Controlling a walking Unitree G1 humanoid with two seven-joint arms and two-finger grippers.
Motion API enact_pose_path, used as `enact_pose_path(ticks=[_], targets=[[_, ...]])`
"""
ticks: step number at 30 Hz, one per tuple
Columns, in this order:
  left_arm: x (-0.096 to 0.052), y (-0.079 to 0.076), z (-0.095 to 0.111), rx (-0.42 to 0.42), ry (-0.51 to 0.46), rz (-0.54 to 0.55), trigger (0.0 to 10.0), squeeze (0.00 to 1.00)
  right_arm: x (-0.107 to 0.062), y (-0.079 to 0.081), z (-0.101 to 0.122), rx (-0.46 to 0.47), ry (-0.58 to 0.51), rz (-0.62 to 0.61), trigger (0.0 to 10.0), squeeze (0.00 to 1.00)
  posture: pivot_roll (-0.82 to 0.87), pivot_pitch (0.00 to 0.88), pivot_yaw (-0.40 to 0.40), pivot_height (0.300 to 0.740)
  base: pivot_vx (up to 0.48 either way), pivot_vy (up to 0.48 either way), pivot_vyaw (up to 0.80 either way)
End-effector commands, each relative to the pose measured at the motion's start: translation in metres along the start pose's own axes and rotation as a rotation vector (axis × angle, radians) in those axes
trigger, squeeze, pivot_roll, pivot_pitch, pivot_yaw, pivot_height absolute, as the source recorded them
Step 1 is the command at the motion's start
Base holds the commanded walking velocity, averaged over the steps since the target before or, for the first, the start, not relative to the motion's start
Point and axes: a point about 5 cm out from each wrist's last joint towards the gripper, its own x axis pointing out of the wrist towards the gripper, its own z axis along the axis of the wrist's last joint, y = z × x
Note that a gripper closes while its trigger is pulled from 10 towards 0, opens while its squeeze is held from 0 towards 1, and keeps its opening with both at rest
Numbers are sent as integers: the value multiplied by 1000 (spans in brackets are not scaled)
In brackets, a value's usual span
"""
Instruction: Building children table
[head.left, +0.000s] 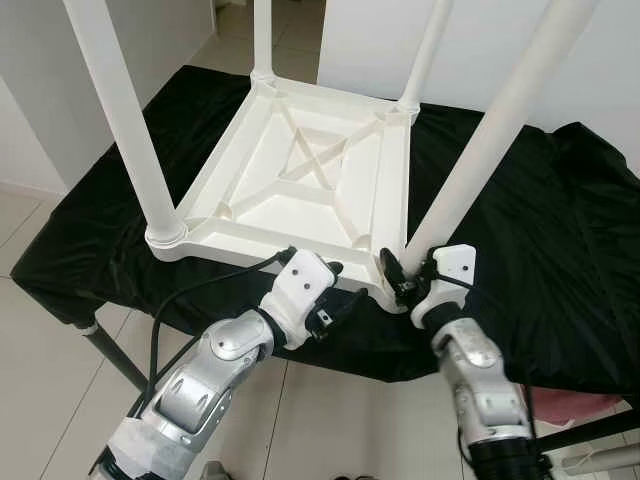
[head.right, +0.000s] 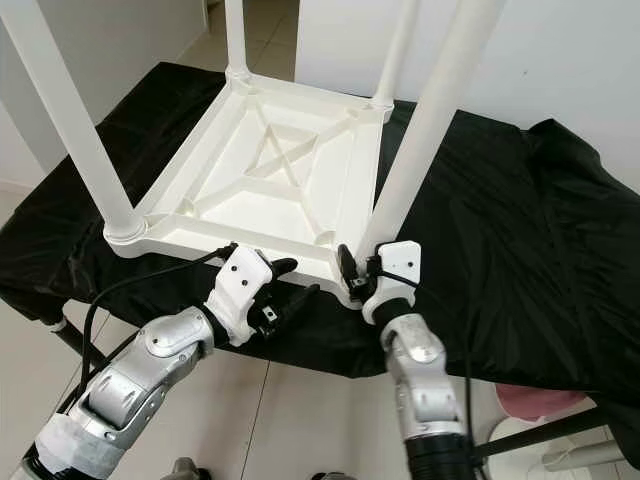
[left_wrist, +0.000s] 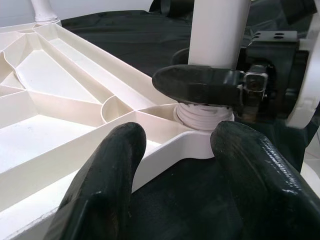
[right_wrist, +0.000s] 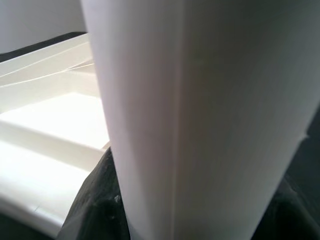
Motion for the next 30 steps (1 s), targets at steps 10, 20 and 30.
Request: enact_pose_path(ticks=[10, 20, 30], targets=[[2, -8, -2, -9, 8, -64, 10000, 0, -10, 22, -18, 75, 105, -94, 10000, 0, 39, 106, -73, 740, 0, 0, 0], [2, -7, -3, -7, 10, -71, 10000, 0, -11, 19, -19, 43, 120, -125, 10000, 0, 34, 97, -72, 740, 0, 0, 0], [5, -12, -4, -2, 8, -86, 10000, 0, -8, 11, -9, -63, 71, -22, 10000, 1000, 30, 80, -81, 740, 0, 0, 0]])
